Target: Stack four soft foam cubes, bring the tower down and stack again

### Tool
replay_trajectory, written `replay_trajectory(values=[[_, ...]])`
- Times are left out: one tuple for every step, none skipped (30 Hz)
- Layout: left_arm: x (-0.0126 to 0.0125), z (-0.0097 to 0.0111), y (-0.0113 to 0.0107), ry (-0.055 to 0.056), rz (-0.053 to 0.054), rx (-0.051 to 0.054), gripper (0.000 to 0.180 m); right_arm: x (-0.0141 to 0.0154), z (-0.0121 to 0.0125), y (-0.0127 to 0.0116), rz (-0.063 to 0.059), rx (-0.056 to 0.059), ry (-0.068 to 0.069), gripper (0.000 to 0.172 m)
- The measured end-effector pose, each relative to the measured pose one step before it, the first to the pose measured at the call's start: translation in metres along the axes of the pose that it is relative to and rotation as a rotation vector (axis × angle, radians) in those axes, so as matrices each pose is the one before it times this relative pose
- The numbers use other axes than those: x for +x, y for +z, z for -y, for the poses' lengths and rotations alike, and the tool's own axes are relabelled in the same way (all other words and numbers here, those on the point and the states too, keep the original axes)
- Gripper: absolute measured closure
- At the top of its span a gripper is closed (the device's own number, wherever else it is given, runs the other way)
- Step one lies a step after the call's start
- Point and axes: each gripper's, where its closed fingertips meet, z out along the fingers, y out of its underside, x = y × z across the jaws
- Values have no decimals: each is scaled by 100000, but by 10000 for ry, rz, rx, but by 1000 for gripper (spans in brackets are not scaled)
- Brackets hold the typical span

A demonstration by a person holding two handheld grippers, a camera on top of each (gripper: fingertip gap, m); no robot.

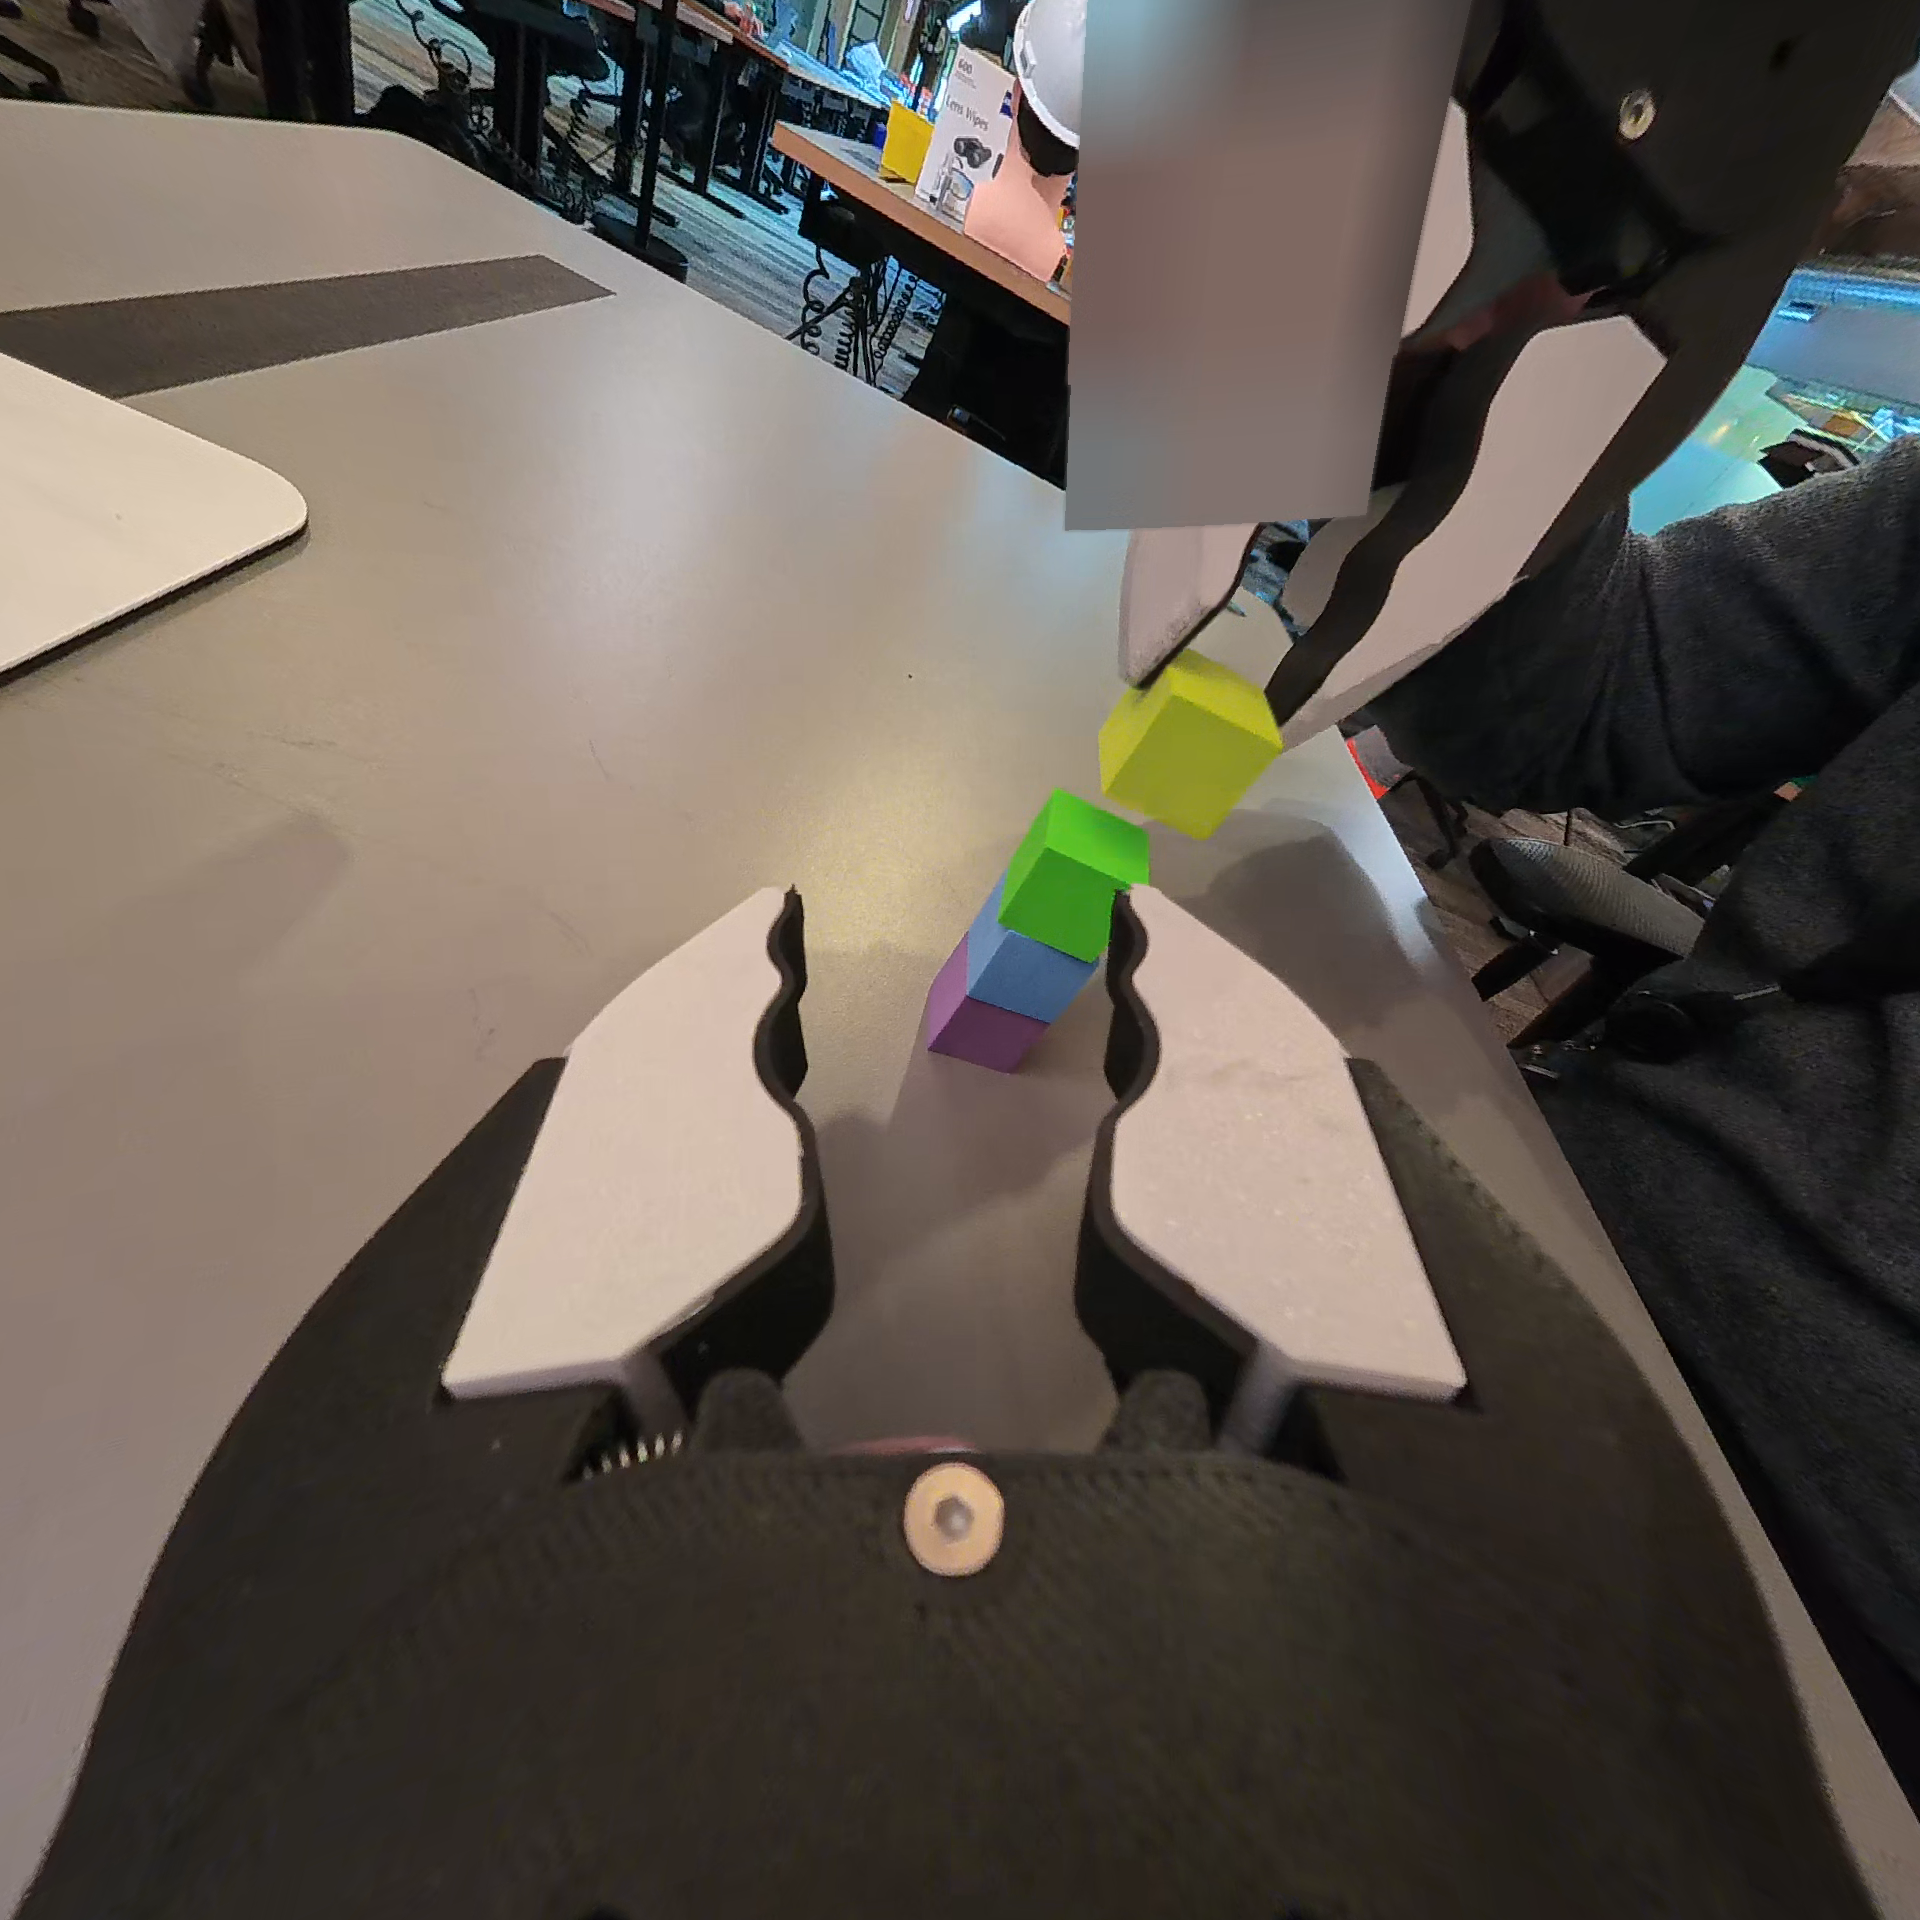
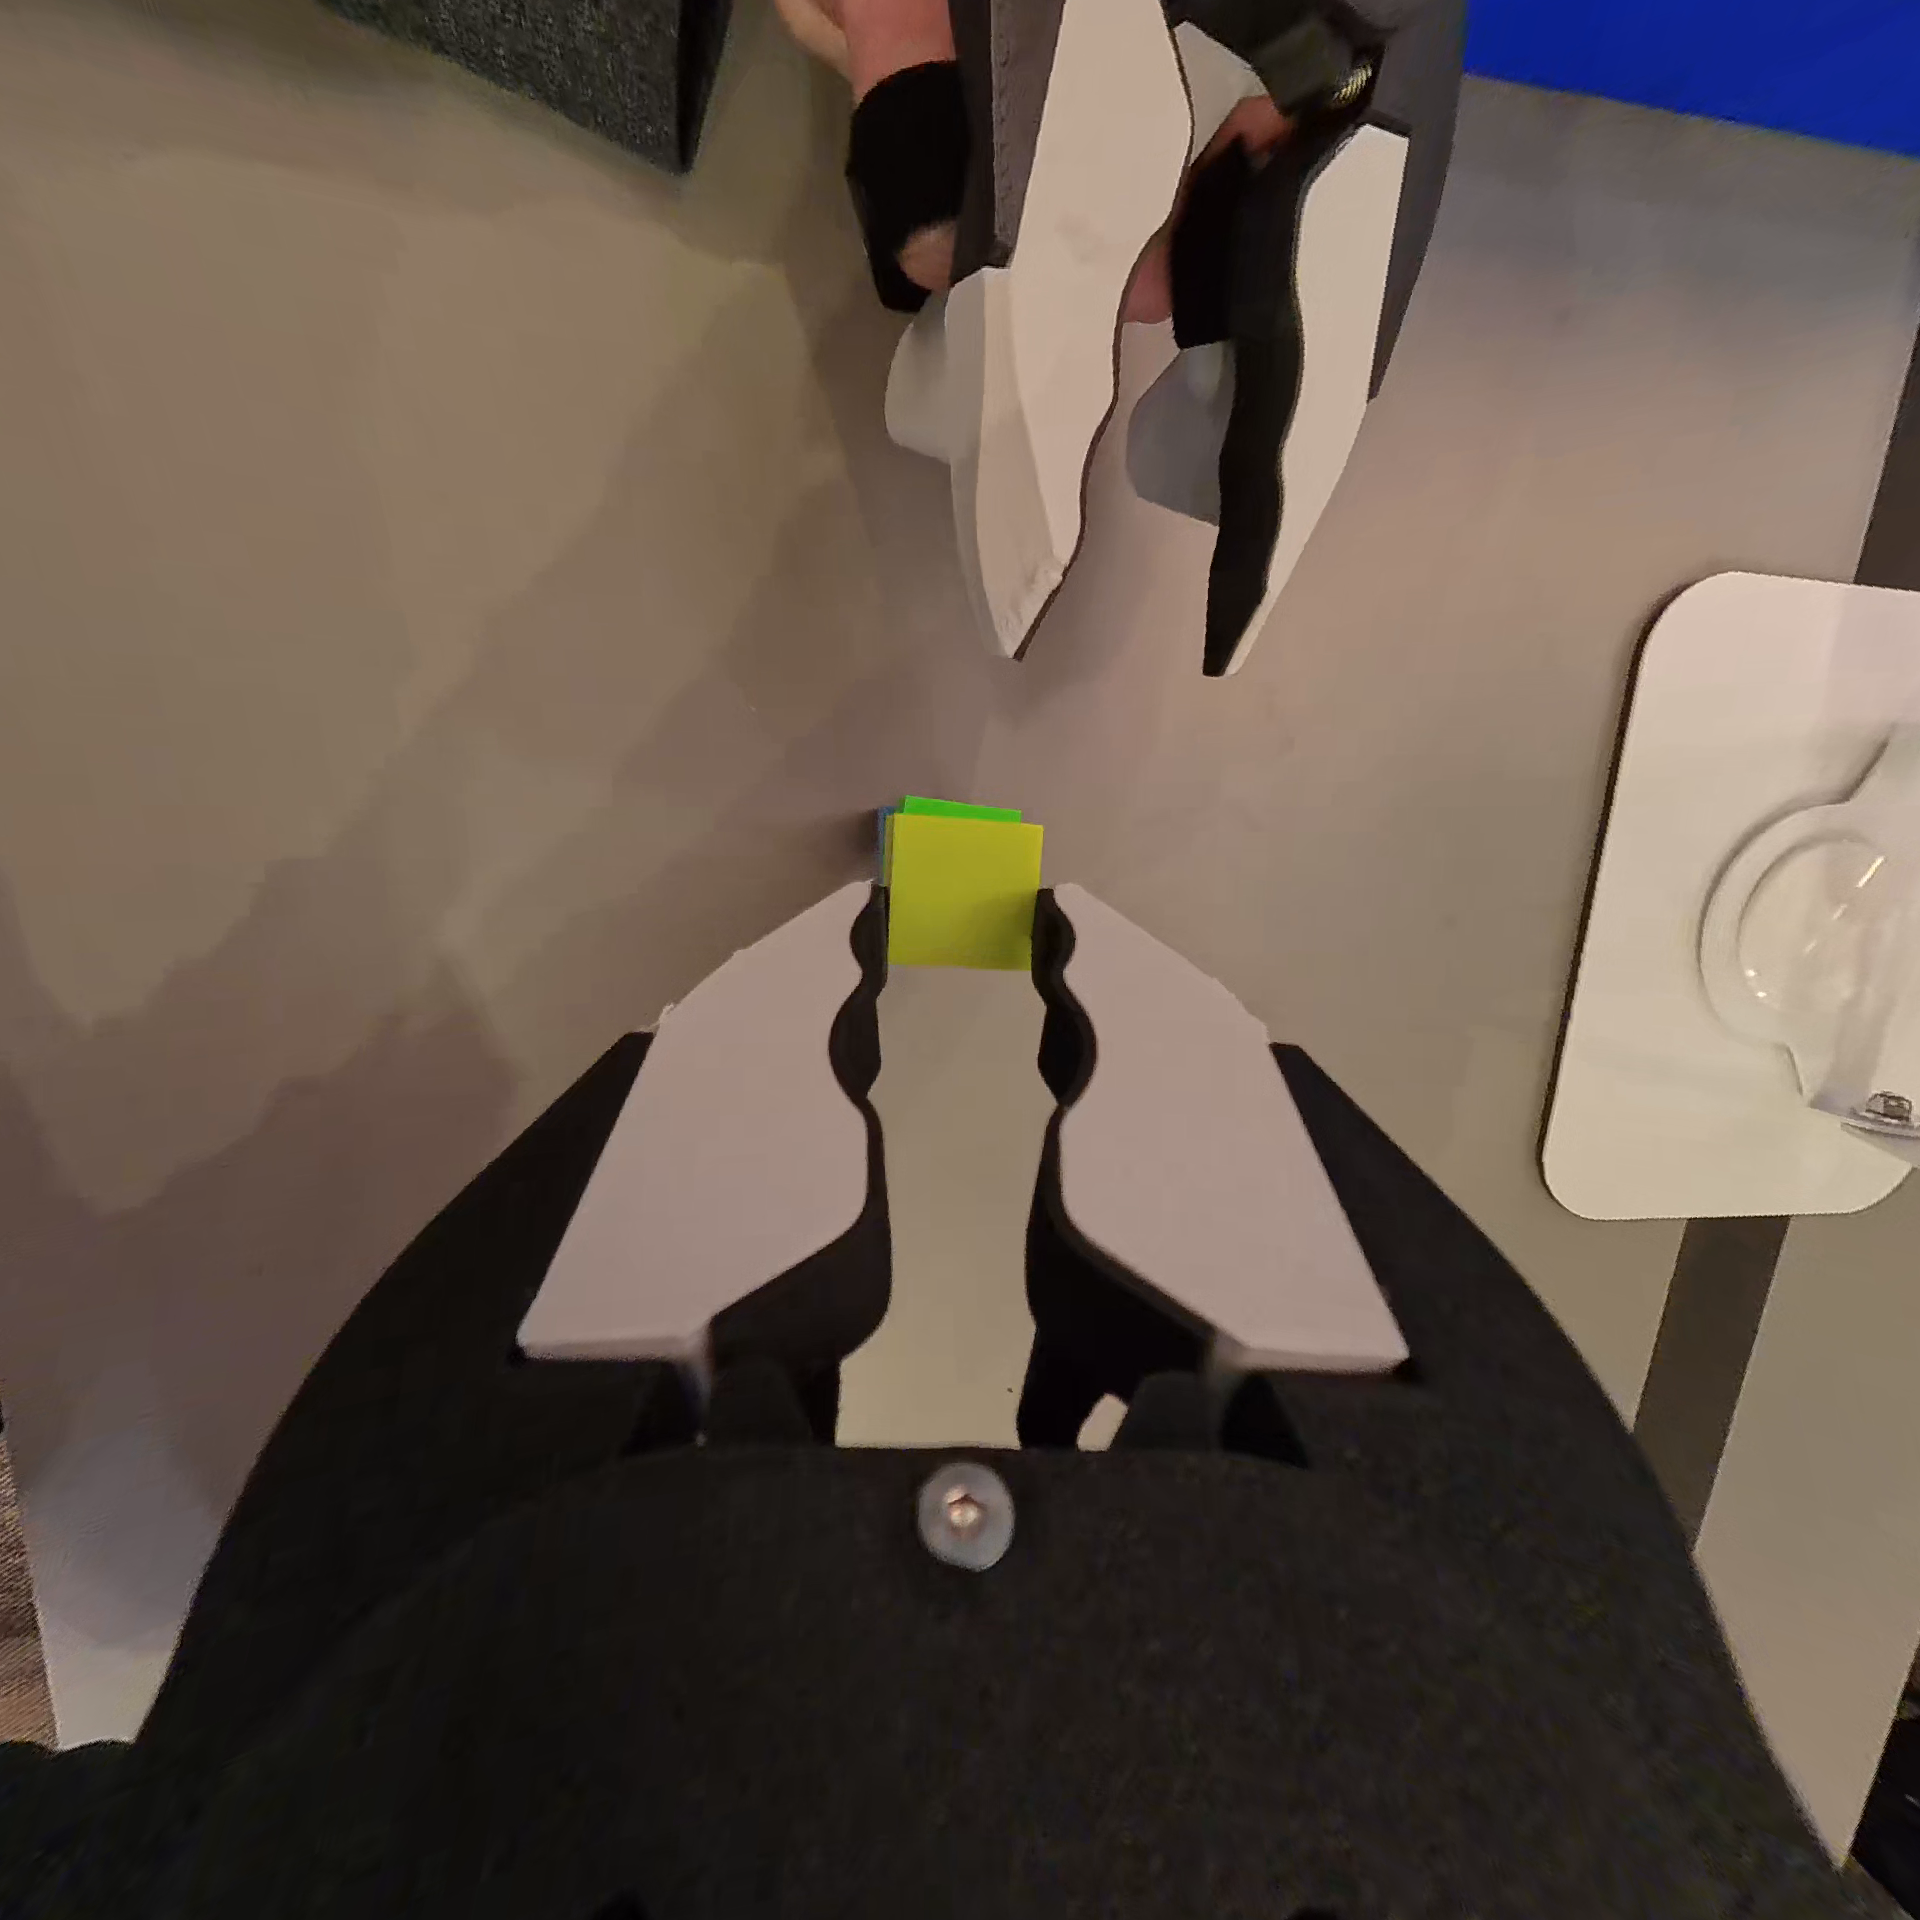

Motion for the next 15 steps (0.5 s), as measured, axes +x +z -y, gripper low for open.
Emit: replay_trajectory(values=[[6,-7,1,1,2,-3,125,-31,36,85,4,-18,17,145],[-1,8,-3,1,4,-1,125,-55,46,90,16,-1,6,145],[-3,-1,0,0,2,-1,125,-35,28,83,10,1,-16,145],[-5,-8,10,-3,1,-2,125,-4,16,57,-7,-10,5,145],[2,8,-2,-1,2,-1,125,51,-17,47,-29,-19,18,145],[-14,-9,-3,-3,3,-3,125,20,13,41,-5,0,9,145],[0,-2,-1,-1,0,-1,125,-4,-35,43,20,-12,17,145],[5,10,-1,3,-2,1,125,44,-84,41,-12,-38,20,145],[4,1,1,-3,-2,1,125,3,-23,40,14,1,24,145],[-9,-3,0,-4,-1,2,125,-70,3,18,54,16,33,145],[5,0,-8,-1,-2,2,125,-25,-6,20,8,10,8,145],[-1,-1,7,0,-1,-3,125,16,-8,17,-23,-7,13,145],[3,3,-5,0,0,-5,125,-1,-23,21,-6,-20,31,145],[1,-2,-1,1,-1,-1,125,-48,-13,31,9,-8,-4,145],[0,3,2,1,0,2,125,-78,41,32,18,19,-22,145]])
